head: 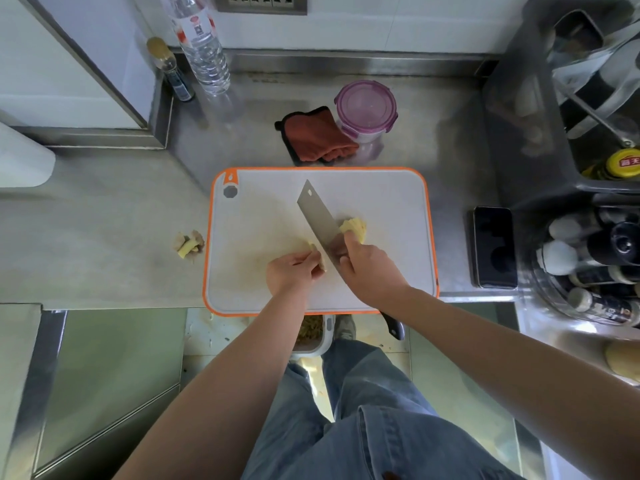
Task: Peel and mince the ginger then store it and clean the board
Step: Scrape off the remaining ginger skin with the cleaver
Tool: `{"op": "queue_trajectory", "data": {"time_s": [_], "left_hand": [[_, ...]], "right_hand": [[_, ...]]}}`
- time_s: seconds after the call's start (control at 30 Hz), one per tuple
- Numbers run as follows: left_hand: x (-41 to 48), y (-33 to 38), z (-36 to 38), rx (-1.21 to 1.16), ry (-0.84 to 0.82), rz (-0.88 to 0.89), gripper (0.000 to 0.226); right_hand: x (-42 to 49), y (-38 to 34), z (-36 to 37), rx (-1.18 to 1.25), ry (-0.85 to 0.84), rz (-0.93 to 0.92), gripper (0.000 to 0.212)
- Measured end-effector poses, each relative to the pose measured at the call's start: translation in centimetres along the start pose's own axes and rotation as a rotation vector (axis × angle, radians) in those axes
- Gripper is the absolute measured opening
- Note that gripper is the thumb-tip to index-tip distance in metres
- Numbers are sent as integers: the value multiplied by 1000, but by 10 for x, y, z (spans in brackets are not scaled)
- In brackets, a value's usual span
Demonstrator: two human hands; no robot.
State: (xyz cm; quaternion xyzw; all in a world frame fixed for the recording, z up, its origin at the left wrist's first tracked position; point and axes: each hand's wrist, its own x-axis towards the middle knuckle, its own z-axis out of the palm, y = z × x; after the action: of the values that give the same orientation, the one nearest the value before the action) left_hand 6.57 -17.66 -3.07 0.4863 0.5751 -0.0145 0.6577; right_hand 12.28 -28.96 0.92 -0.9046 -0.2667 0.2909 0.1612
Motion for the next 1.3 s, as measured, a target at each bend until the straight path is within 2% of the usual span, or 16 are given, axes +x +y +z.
{"op": "queue_trajectory", "data": {"time_s": [0.23,0.33,0.43,0.63,0.77,0.97,1.13,1.3], "left_hand": [[0,-2,1,-50,42,9,18],[1,-2,2,-52,38,9,16],[1,-2,3,-39,28,18,4],[3,-6,1,-15,22,34,11],[3,-6,0,2,20,41,9],[0,-6,0,23,11,80,16],[-1,-5,0,28,14,89,21],[-2,-5,-2,33,39,75,20]], "right_hand": [[-7,-6,1,13,-39,-1,19],[-11,-5,1,-16,-54,2,19],[-12,-6,5,-71,-42,9,20],[-13,-13,12,-122,-28,10,29],[-15,-15,14,-161,-6,5,32],[3,-19,16,-74,-15,45,15],[12,-19,26,-86,-2,38,18],[25,-15,20,59,56,40,16]]}}
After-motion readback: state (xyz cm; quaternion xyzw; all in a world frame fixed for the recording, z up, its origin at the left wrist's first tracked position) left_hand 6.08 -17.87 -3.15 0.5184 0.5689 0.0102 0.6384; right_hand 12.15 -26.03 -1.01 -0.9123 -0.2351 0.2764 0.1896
